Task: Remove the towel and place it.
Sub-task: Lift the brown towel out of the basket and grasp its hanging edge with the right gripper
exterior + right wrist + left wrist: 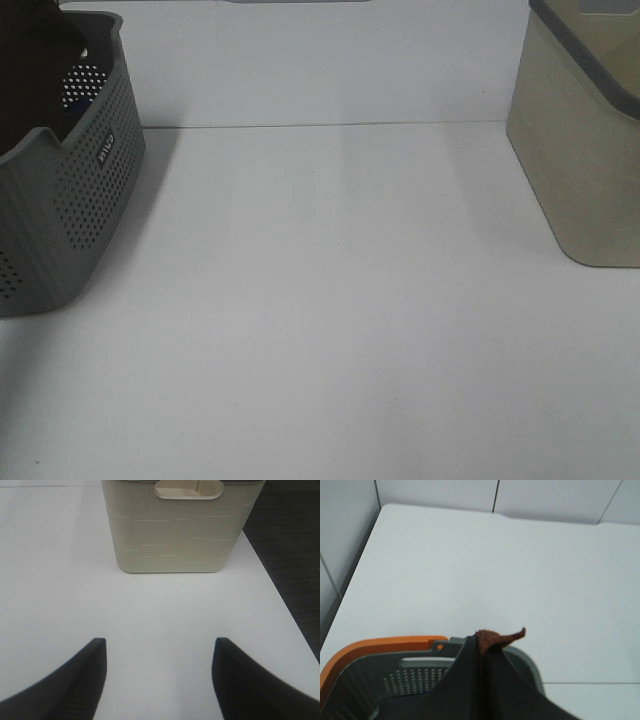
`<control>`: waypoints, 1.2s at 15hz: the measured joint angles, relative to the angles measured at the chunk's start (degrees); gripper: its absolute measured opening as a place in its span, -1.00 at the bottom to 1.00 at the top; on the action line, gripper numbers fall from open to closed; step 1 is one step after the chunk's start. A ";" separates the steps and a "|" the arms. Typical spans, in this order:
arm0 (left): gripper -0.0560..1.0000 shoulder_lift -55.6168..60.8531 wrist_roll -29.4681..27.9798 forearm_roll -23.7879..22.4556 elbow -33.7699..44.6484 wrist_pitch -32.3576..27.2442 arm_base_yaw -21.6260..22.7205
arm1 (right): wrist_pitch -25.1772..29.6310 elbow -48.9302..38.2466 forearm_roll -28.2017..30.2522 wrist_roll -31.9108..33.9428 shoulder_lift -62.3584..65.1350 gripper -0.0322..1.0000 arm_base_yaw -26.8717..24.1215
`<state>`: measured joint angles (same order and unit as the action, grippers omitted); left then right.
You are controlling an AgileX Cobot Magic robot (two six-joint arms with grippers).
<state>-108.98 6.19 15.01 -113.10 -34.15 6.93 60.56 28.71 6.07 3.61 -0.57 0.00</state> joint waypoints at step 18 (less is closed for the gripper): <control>-0.89 12.66 13.98 13.58 0.00 -10.26 -38.16 | -11.40 0.63 -53.23 -43.37 -31.97 0.21 0.00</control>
<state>-96.31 20.17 28.59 -113.10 -44.40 -31.23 49.16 29.34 -47.15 -39.76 -32.54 0.00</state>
